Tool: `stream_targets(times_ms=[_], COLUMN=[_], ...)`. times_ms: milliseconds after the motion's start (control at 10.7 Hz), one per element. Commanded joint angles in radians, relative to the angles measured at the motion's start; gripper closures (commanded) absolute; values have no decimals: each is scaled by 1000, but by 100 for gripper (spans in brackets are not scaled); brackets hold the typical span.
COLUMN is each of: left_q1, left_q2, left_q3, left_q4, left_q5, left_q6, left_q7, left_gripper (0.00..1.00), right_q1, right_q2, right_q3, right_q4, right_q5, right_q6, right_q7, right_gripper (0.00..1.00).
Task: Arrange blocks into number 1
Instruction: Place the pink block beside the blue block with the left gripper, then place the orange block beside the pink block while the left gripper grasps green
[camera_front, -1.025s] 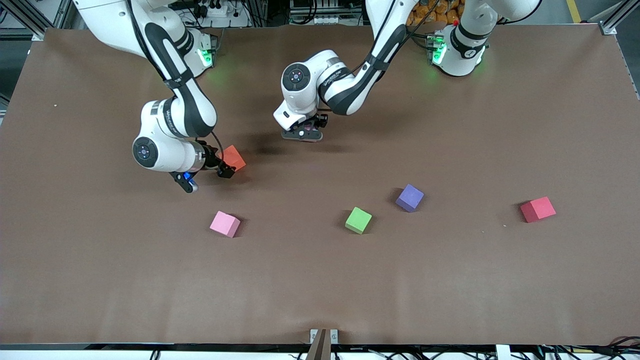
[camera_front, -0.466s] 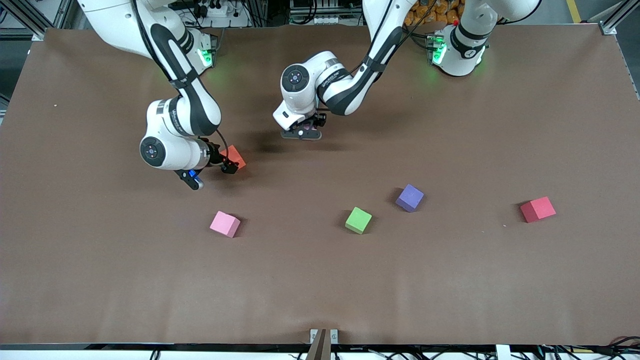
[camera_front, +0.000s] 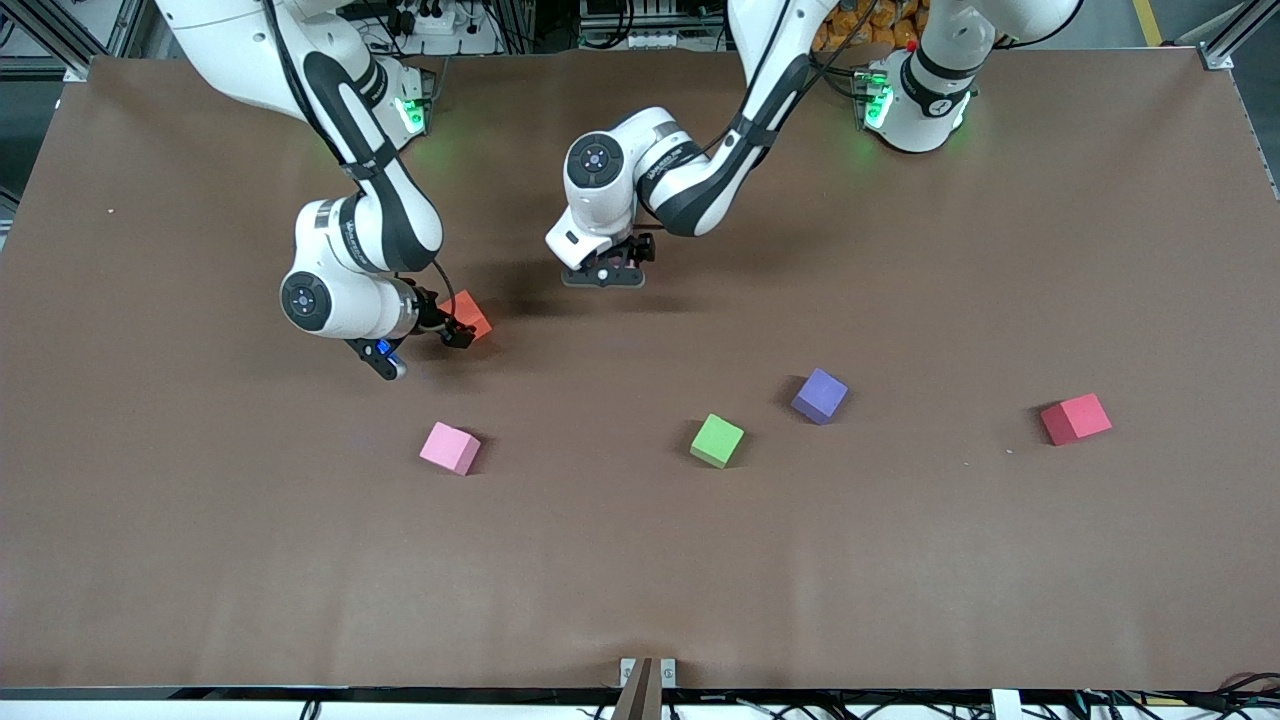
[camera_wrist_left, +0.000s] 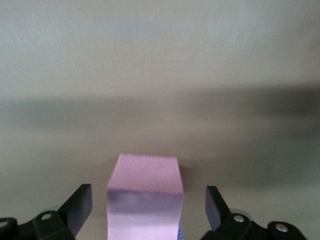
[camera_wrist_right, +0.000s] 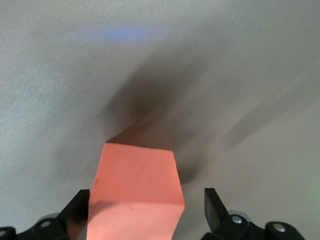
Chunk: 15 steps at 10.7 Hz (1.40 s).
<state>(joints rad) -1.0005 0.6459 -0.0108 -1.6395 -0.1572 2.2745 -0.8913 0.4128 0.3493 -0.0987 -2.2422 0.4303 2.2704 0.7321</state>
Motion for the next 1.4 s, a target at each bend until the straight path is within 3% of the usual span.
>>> stream_targets(times_ms=[0,186,280,559,746,932,1305], left_q1=[95,243,326,478,543,542,516], left_q2=[-106,-156,-166,-169,-140,-80,32], left_q3=[6,-39,-84,-90,-86,-63,-47], left_q4=[-23,-29,-31,-33,-25,15,145], left_q5=[-16,-12,-4,99,104,99,82], left_q6=[-23,-62,-91,-99,-87,-61,-38], left_q7=[5,168,275,651,886,893,830], left_gripper=[0,0,0,0,0,0,0], right_q1=[6,6,7,23,49,96,170], right_q2=[14,14,13,7,5,11,46], right_q3=[-4,-3,-3,-3,-3,0,1], right_q4=[-11,-5,0,13,56,120,263], right_q5=[8,8,8,10,10,-5,-33], right_q6=[35,34,34,26,18,12,-58], right_q7=[-17,-19,-17,-14,-16,-49,-320], right_gripper=[6,32,39,41,40,40,40])
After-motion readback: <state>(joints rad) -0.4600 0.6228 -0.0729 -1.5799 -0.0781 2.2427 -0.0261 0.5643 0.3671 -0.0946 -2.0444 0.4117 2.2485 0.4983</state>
